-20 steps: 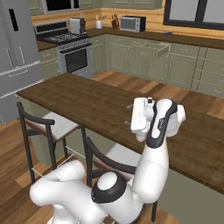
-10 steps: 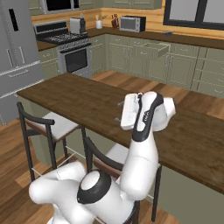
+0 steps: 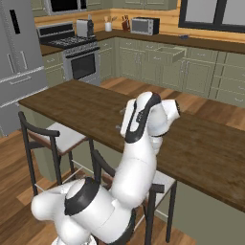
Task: Take a straw from the drawer in front and place it inside the glass cup on the dining counter.
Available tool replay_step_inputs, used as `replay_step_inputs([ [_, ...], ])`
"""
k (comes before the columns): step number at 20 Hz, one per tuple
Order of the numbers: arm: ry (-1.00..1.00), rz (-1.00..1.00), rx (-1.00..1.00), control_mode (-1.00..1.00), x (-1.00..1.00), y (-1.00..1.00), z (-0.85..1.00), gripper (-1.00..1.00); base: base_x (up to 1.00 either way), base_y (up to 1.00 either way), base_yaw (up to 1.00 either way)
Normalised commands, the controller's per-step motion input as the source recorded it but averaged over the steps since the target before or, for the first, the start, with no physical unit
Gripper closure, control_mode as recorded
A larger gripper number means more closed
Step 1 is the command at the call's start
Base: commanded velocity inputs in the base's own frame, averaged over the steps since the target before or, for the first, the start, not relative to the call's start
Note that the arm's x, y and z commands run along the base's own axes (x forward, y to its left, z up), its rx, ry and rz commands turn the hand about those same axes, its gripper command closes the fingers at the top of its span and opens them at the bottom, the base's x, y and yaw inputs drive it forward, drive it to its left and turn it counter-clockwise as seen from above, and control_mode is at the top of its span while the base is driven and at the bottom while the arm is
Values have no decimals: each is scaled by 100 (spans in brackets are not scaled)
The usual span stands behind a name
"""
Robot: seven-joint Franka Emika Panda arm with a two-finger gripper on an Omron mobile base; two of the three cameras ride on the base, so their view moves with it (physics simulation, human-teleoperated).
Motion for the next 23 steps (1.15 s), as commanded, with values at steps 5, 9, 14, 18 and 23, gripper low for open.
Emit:
replay_step_inputs([
  [5, 0, -8, -5, -100, -3, 21, 11, -100, 0, 0, 0],
  [9, 0, -10, -4, -100, -8, 18, 14, -100, 0, 0, 0],
  [14, 0, -9, -4, -100, -16, 6, 12, -100, 0, 0, 0],
  [18, 0, -7, -5, -100, -14, 3, 7, -100, 0, 0, 0],
  [23, 0, -2, -3, -100, -2, 0, 1, -100, 0, 0, 0],
])
